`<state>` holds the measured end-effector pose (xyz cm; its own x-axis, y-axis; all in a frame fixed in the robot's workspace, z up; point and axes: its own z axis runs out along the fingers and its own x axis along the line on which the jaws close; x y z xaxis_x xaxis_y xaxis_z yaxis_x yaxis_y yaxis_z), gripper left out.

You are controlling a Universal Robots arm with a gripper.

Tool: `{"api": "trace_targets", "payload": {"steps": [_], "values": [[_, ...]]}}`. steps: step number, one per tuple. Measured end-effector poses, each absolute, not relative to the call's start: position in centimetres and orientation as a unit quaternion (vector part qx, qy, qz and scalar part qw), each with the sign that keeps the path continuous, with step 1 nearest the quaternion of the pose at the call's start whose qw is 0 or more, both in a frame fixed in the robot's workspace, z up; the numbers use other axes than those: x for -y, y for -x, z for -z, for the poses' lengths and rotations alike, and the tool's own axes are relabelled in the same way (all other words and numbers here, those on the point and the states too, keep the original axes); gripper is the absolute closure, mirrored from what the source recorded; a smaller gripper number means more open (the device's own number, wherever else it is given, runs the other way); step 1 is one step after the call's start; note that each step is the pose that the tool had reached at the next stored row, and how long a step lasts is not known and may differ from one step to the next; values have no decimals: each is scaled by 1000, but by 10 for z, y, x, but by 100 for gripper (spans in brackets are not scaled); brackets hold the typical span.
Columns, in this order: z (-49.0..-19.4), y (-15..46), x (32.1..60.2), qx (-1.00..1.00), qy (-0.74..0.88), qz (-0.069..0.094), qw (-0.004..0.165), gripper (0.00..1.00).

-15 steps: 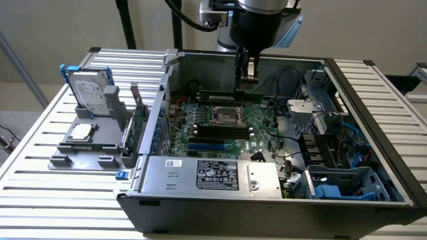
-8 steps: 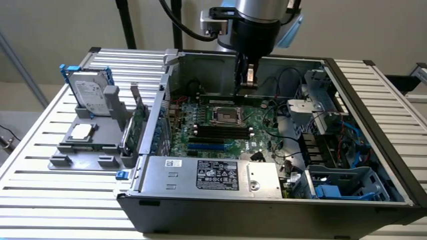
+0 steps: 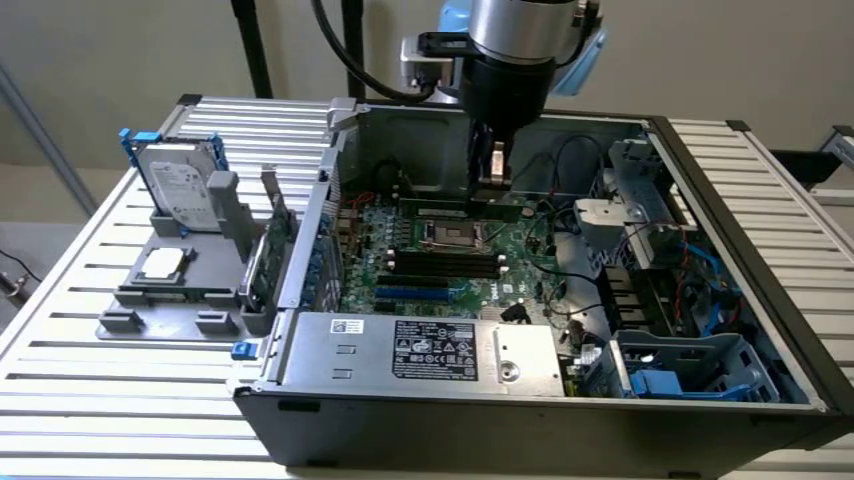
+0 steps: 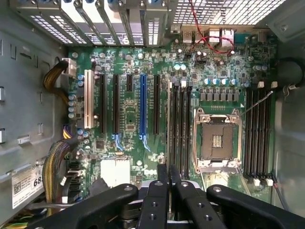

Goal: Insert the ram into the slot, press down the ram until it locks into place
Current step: 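Insert the ram into the slot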

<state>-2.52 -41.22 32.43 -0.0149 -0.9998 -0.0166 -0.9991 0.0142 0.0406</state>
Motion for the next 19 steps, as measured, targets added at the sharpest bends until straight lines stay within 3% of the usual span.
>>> {"api": "trace_targets", "payload": {"steps": [19], "values": [[-290,25,403,712,-702,20,8,87]]}}
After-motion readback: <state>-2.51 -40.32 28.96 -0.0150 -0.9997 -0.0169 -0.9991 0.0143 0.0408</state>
